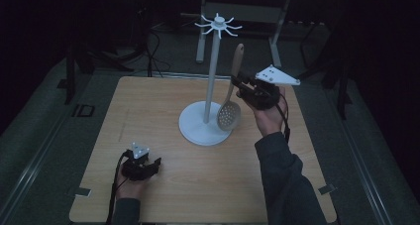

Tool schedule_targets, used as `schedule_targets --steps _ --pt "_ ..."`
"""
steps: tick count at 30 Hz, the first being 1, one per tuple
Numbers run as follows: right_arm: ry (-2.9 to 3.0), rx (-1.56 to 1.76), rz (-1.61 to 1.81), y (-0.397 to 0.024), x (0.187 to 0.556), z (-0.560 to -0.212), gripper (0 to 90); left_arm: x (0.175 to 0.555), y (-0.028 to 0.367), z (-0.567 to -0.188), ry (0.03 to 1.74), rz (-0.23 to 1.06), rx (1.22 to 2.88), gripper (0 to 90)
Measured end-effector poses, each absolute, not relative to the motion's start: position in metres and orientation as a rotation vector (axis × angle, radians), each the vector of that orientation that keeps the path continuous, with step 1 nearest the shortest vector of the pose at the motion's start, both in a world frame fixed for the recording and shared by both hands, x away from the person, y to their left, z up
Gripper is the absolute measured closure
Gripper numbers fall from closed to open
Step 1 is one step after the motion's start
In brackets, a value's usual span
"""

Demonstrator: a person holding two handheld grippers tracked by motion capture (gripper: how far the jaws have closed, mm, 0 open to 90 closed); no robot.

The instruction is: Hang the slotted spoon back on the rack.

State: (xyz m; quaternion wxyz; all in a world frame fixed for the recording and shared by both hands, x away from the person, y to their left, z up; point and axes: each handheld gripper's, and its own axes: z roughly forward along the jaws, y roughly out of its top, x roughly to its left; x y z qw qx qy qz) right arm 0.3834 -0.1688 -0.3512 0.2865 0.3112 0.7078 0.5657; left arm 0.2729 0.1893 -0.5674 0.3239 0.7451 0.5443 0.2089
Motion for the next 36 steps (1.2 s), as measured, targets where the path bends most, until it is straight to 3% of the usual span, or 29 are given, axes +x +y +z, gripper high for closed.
schedule_targets --steps 36 --pt "1.917 0.848 1.521 -0.159 0.404 -0.327 73.2 0.273 0.191 -0.567 1.430 0.549 1.950 45.9"
